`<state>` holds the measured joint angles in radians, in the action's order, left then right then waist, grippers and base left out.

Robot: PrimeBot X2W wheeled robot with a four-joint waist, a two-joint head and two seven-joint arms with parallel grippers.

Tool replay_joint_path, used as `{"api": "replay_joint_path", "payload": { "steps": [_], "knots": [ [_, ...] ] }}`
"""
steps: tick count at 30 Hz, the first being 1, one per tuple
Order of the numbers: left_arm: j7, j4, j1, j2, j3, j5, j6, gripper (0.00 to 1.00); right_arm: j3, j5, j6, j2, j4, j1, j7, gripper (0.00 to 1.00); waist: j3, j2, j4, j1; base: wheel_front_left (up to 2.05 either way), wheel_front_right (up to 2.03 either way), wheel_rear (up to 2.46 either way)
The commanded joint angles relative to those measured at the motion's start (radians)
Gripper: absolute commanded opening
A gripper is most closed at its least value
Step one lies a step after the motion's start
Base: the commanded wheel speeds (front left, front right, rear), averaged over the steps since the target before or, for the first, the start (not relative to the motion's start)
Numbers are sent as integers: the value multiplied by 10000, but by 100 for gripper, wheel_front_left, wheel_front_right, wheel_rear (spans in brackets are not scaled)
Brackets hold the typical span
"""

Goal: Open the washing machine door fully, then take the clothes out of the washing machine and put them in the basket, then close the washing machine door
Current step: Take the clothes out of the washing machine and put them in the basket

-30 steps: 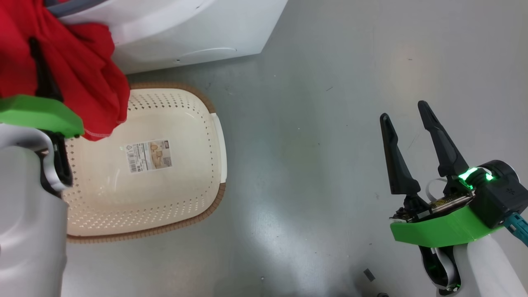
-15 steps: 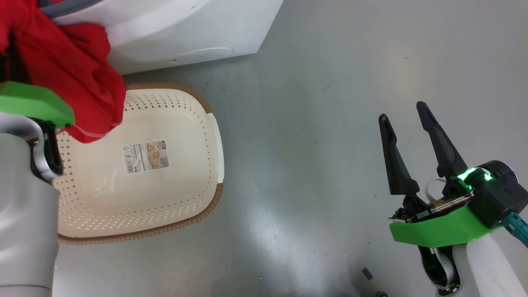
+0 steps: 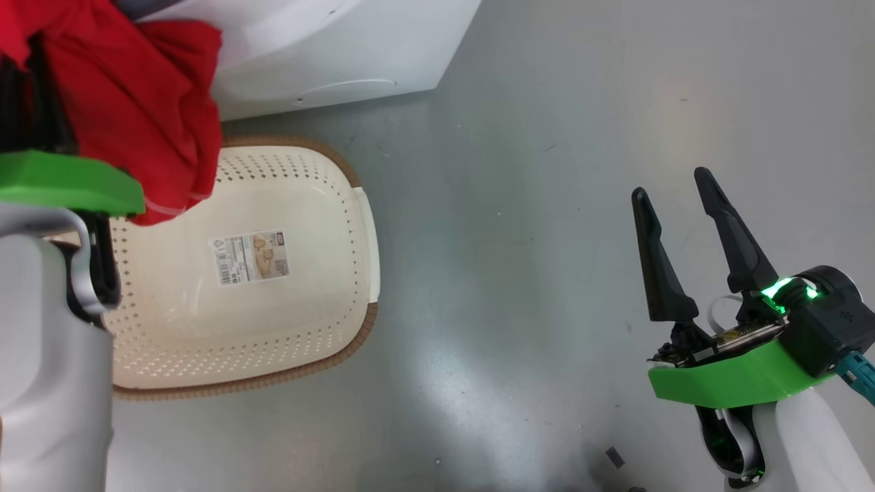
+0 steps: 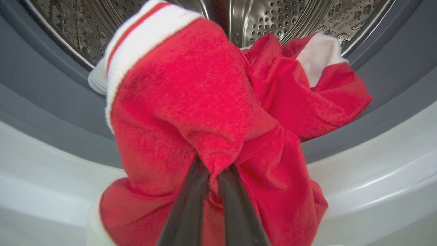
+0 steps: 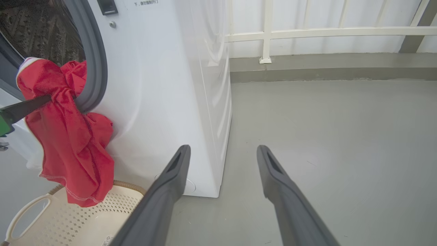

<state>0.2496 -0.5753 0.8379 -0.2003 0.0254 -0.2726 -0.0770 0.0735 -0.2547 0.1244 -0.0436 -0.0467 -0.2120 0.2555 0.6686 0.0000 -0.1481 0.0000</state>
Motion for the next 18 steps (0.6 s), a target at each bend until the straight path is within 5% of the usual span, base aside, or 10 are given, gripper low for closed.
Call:
{"api": "replay_joint_path", "payload": {
  "steps": [1,18],
  "knots": [
    [121,637,-446,-325,301,63,87,0,131,-53,63,-66,-264,139,63,100,-27,0,69,0,0,0,0],
    [-405,5567,-3969,486,-208,234,-297,0,-177,76,63,-66,-353,440,63,100,-312,0,600,0,0,0,0]
  ]
}}
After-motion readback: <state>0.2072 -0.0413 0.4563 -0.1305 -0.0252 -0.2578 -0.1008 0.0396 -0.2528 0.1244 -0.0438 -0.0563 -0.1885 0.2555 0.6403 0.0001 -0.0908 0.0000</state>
